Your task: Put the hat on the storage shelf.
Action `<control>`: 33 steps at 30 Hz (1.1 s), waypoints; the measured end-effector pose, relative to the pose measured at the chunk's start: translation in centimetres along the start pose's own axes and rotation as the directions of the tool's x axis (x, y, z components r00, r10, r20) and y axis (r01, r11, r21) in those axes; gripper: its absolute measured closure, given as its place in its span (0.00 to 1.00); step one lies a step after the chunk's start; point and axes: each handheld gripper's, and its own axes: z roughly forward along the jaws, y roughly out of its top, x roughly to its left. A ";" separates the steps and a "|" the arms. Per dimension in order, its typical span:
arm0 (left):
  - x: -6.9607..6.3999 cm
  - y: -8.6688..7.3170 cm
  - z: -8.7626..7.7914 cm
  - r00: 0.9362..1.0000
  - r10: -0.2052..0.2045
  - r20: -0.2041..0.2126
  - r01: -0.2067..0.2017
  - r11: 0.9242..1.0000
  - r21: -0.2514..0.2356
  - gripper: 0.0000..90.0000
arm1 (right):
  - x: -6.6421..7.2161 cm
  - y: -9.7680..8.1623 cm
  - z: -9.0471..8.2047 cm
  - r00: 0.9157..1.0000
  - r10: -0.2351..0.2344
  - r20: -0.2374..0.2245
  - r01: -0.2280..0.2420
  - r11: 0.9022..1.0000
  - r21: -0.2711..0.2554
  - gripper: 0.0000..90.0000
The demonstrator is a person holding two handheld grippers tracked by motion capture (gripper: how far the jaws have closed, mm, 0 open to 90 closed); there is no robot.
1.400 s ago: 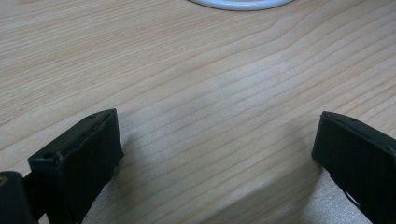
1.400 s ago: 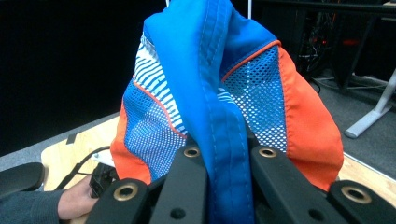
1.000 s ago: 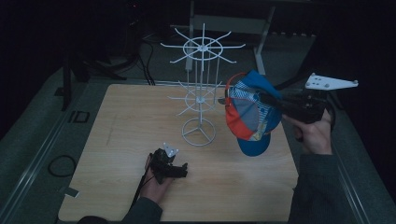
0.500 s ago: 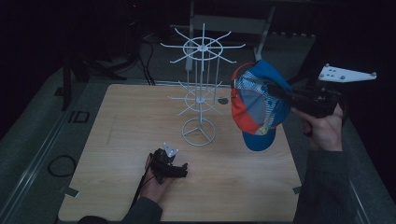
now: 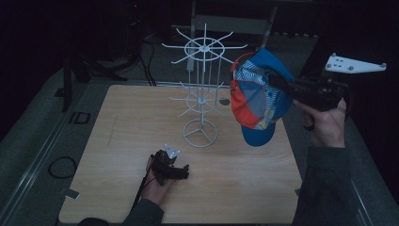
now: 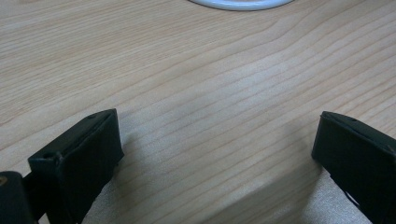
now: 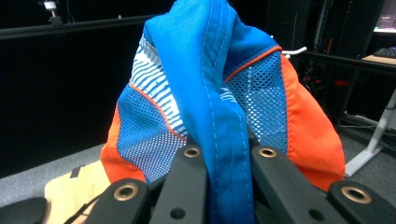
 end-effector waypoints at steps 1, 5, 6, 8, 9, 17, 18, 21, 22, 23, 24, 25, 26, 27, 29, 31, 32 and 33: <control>0.0 0.0 0.0 1.000 0.000 0.000 0.000 1.000 0.000 0.02 | 0.0 0.1 0.1 1.000 -0.001 -0.001 0.001 1.000 -0.006 0.98; 0.0 0.0 0.0 1.000 0.000 -0.001 0.000 1.000 0.000 0.02 | 0.0 0.1 0.7 1.000 0.003 0.003 -0.003 1.000 0.004 0.98; 0.0 0.0 0.0 1.000 0.000 0.000 0.000 1.000 0.000 0.02 | -0.2 -0.2 1.8 1.000 0.013 0.015 -0.013 0.999 0.036 0.98; 0.0 0.0 0.0 1.000 -0.001 -0.001 0.001 1.000 -0.001 0.02 | -0.4 -0.5 2.5 1.000 0.024 0.004 -0.024 0.999 0.044 0.98; 0.0 0.0 0.0 1.000 0.000 -0.001 0.000 1.000 -0.001 0.02 | -0.4 -0.5 2.5 1.000 0.024 0.004 -0.024 0.999 0.044 0.98; 0.0 0.0 0.0 1.000 0.000 -0.001 0.000 1.000 0.000 0.02 | -0.2 -1.3 5.5 1.000 0.018 -0.014 -0.016 0.992 0.127 0.98; 0.0 0.0 0.0 1.000 0.000 0.000 0.000 1.000 0.000 0.02 | -0.2 -1.3 5.5 1.000 0.018 -0.014 -0.016 0.992 0.127 0.98; 0.0 0.0 0.0 1.000 0.003 0.000 -0.003 1.000 0.003 0.02 | -0.1 -1.7 6.1 1.000 0.014 -0.003 -0.013 0.986 0.167 0.95; 0.0 0.0 0.0 1.000 0.001 -0.001 -0.001 1.000 0.000 0.02 | -0.2 -1.9 6.3 1.000 0.014 0.006 -0.015 0.984 0.179 0.92; 0.0 0.0 0.0 1.000 0.001 -0.001 -0.001 1.000 0.002 0.02 | -0.2 -2.0 6.3 1.000 0.016 0.012 -0.018 0.981 0.193 0.88; 0.0 0.0 0.0 1.000 -0.003 0.000 0.003 1.000 0.001 0.02 | -0.2 -2.2 6.4 1.000 0.017 0.015 -0.020 0.979 0.205 0.83; 0.0 0.0 0.0 1.000 -0.003 0.001 0.003 1.000 0.000 0.02 | -0.1 -2.6 6.5 0.999 0.011 0.034 -0.019 0.974 0.225 0.74; 0.0 0.0 0.0 1.000 -0.002 0.002 0.002 1.000 0.001 0.02 | -0.1 -2.6 6.5 0.999 0.011 0.034 -0.019 0.974 0.225 0.74; 0.0 0.0 0.0 1.000 -0.002 0.001 0.002 1.000 0.001 0.02 | -0.1 -2.7 6.5 0.999 0.011 0.036 -0.019 0.972 0.233 0.72; 0.0 0.0 0.0 1.000 -0.003 0.002 0.003 1.000 0.001 0.02 | 0.2 -3.2 6.5 0.999 0.002 0.047 -0.014 0.967 0.254 0.57; 0.0 0.0 0.0 1.000 -0.003 0.001 0.003 1.000 0.000 0.02 | 0.2 -3.4 6.5 0.999 0.002 0.053 -0.016 0.965 0.260 0.53; 0.0 0.0 0.0 1.000 -0.003 0.001 0.003 1.000 0.000 0.02 | 0.3 -3.8 6.4 0.997 -0.009 0.074 -0.012 0.962 0.275 0.44; 0.0 0.0 0.0 1.000 -0.003 0.001 0.003 1.000 0.000 0.02 | 0.3 -3.8 6.4 0.997 -0.009 0.074 -0.012 0.962 0.275 0.44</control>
